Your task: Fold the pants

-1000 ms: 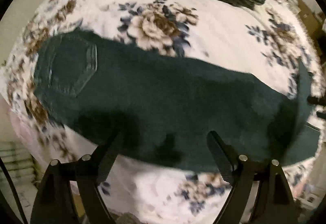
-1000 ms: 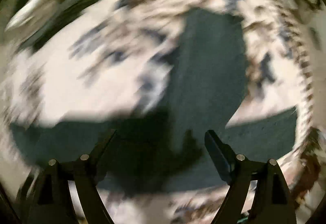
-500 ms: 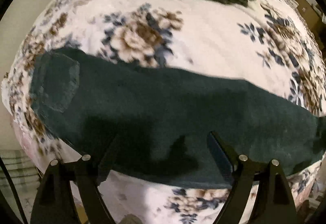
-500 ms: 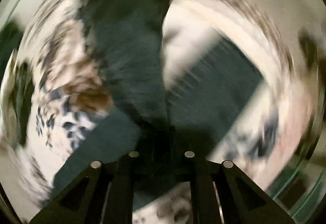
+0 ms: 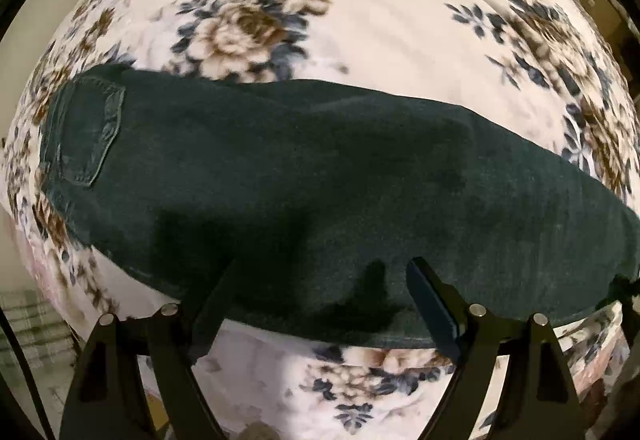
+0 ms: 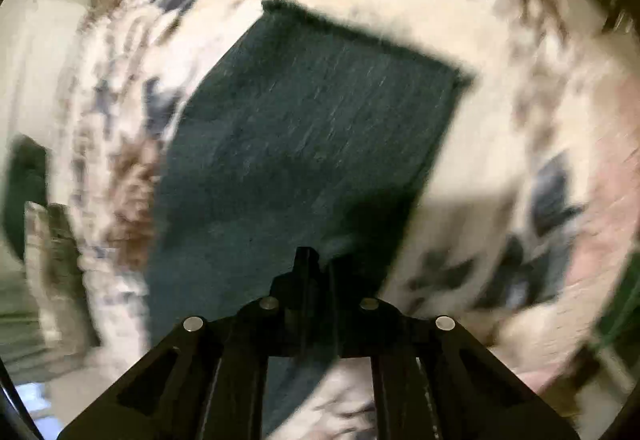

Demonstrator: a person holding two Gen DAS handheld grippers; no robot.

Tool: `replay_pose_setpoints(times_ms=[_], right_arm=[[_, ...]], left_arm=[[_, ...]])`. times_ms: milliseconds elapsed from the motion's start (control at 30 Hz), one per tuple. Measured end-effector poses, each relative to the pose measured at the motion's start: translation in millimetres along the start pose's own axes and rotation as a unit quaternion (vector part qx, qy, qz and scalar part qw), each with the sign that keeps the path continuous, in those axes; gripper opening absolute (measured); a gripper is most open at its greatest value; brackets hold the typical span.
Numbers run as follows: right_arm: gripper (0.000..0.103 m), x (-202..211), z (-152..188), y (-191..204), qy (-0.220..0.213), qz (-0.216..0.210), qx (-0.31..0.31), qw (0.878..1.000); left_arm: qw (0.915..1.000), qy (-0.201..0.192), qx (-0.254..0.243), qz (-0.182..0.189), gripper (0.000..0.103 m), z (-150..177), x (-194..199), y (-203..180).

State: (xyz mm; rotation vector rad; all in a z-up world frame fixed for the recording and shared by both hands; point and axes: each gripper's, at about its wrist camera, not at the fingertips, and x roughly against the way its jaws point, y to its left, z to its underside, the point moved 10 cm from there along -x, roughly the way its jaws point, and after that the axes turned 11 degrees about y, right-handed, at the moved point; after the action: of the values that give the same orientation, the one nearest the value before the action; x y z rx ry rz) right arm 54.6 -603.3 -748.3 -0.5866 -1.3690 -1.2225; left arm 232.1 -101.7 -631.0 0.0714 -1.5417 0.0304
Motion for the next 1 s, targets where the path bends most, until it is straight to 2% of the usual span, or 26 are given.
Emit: replay_pose_setpoints(times_ms=[33, 100, 200, 233, 300, 333, 367, 400, 500, 600, 733, 800, 833, 900, 1000], right_arm=[[0.010, 5, 7, -7, -0.002, 0.011, -0.001, 1.000], [0.014, 1, 14, 1, 0.017, 0.006, 0.014, 1.000], [0.056, -1, 61, 27, 0.048, -0.002, 0.067, 0.997], [0.059, -4, 81, 39, 0.057, -0.005, 0.090, 0.994], [0.059, -19, 126, 67, 0.093, -0.015, 0.130, 0.987], [0.059, -29, 160, 75, 0.118, -0.026, 0.145, 0.982], [0.059, -46, 174, 100, 0.135, -0.038, 0.152, 0.978], [0.059, -55, 196, 107, 0.150, -0.052, 0.157, 0.975], [0.059, -92, 242, 144, 0.175, -0.092, 0.149, 0.969], [0.059, -118, 272, 154, 0.176, -0.118, 0.112, 0.971], [0.059, -145, 273, 173, 0.141, -0.140, 0.076, 0.977], [0.058, -157, 269, 183, 0.115, -0.141, 0.061, 0.981], [0.055, -163, 265, 189, 0.105, -0.139, 0.053, 0.983], [0.041, -165, 267, 188, 0.090, -0.130, 0.044, 0.986], [0.030, -165, 270, 193, 0.071, -0.113, 0.051, 0.990]], left_arm=[[1.0000, -0.001, 0.007, 0.004, 0.084, 1, 1, 6], [0.9997, 0.000, 0.020, 0.012, 0.084, 3, 3, 22], [0.9980, 0.005, 0.054, 0.034, 0.084, 7, 7, 56], [0.9963, 0.010, 0.070, 0.048, 0.084, 9, 8, 72], [0.9907, 0.013, 0.115, 0.072, 0.084, 12, 12, 111], [0.9880, 0.013, 0.132, 0.080, 0.084, 12, 13, 127], [0.9841, 0.014, 0.154, 0.088, 0.084, 12, 13, 150], [0.9801, 0.014, 0.174, 0.095, 0.084, 12, 13, 171], [0.9694, 0.011, 0.222, 0.104, 0.084, 6, 10, 234], [0.9604, 0.004, 0.248, 0.127, 0.084, -5, 3, 278], [0.9437, 0.008, 0.279, 0.178, 0.083, -28, -22, 323], [0.9379, 0.011, 0.293, 0.186, 0.083, -36, -37, 340], [0.9336, 0.013, 0.298, 0.198, 0.083, -38, -40, 340], [0.9235, 0.013, 0.316, 0.217, 0.083, -46, -51, 348], [0.9085, 0.017, 0.339, 0.243, 0.083, -53, -65, 354]])
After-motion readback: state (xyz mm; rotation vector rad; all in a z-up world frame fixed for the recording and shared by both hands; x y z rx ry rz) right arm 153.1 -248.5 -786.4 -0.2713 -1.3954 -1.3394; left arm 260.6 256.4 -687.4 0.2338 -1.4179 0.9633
